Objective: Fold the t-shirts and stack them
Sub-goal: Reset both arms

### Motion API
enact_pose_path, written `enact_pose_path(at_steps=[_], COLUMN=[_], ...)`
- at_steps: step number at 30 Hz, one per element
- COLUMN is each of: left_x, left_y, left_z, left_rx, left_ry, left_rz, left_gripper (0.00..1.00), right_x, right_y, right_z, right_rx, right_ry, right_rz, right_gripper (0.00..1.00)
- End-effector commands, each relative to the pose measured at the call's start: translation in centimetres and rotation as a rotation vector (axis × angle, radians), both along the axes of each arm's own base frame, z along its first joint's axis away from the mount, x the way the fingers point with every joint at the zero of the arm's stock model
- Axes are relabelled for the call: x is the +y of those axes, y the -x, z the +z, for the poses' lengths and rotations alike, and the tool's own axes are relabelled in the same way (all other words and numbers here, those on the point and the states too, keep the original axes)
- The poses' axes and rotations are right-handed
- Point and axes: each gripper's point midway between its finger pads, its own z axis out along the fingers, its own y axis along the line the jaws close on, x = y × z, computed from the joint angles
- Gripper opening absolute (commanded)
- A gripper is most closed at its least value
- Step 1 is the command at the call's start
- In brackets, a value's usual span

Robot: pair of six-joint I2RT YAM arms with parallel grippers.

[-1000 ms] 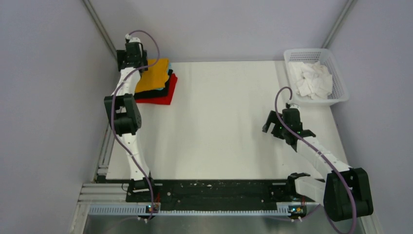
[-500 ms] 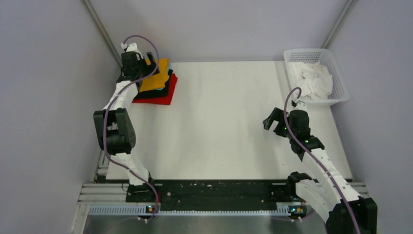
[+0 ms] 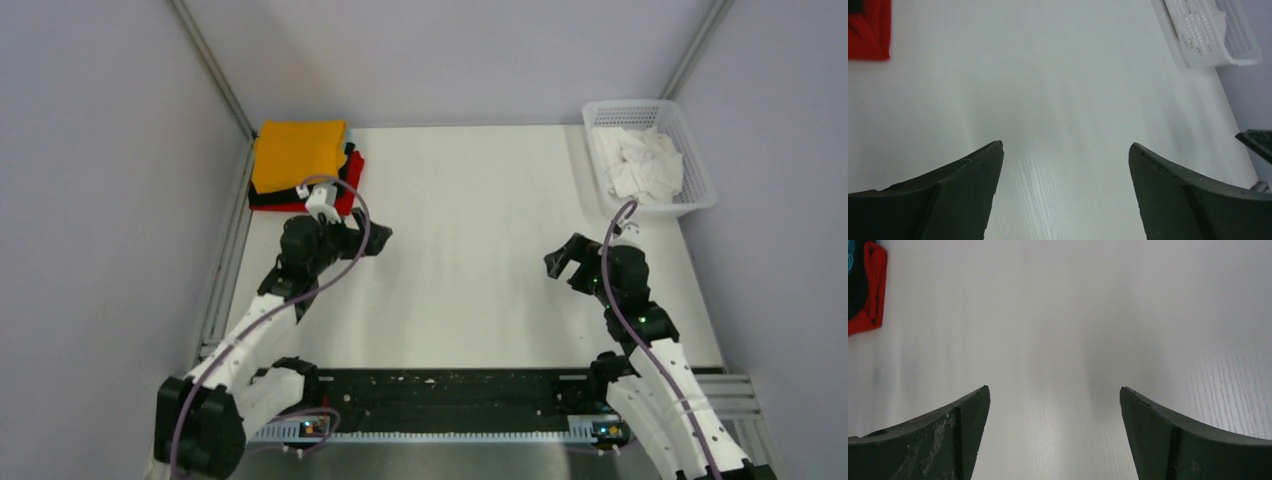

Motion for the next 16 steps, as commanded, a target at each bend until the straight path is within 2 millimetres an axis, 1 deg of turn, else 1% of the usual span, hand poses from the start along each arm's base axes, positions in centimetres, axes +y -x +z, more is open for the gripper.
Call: enact_pose_path(at_steps=[1, 2, 4, 7, 9, 11, 16], left_x=[0.8, 1.4, 2.5, 2.8, 3.4, 3.9, 3.4], left_y=[5.0, 5.7, 6.7, 7.7, 7.9, 7.8, 7.8], left_z=[-2.3, -2.9, -1.9, -0.8, -0.9, -1.3, -0.9], left_rx=[-0.010, 0.005, -0.048, -0.123, -0.125, -0.116, -0.105], left_ry=[0.077, 0.071, 0.106, 0.124, 0.112, 0.108, 0.106], left_rz=[0.055, 0.083, 0.143, 0.143, 0.170, 0.201, 0.171], left_gripper=[0.99, 0.99, 0.99, 0.99, 0.99, 0.99, 0.99], right_x=[-1.0, -1.1, -1.1, -1.3, -1.4, -1.3, -1.4], right_y=[0.6, 0.6, 0.5, 0.5, 0.7, 0.8, 0.9], right_z=[1.0, 1.3, 1.9, 2.1, 1.9, 2.1, 2.9], right_rx=[-0.050, -0.069, -0.119, -0.170, -0.181, -0.196, -0.213], right_ry=[-0.001, -0.005, -0.009, -0.001, -0.001, -0.003, 0.004], right_rz=[-0.050, -0.057, -0.060, -0.055, -0.061, -0.056, -0.053], right_gripper=[0.99, 0.99, 0.99, 0.99, 0.99, 0.99, 0.99])
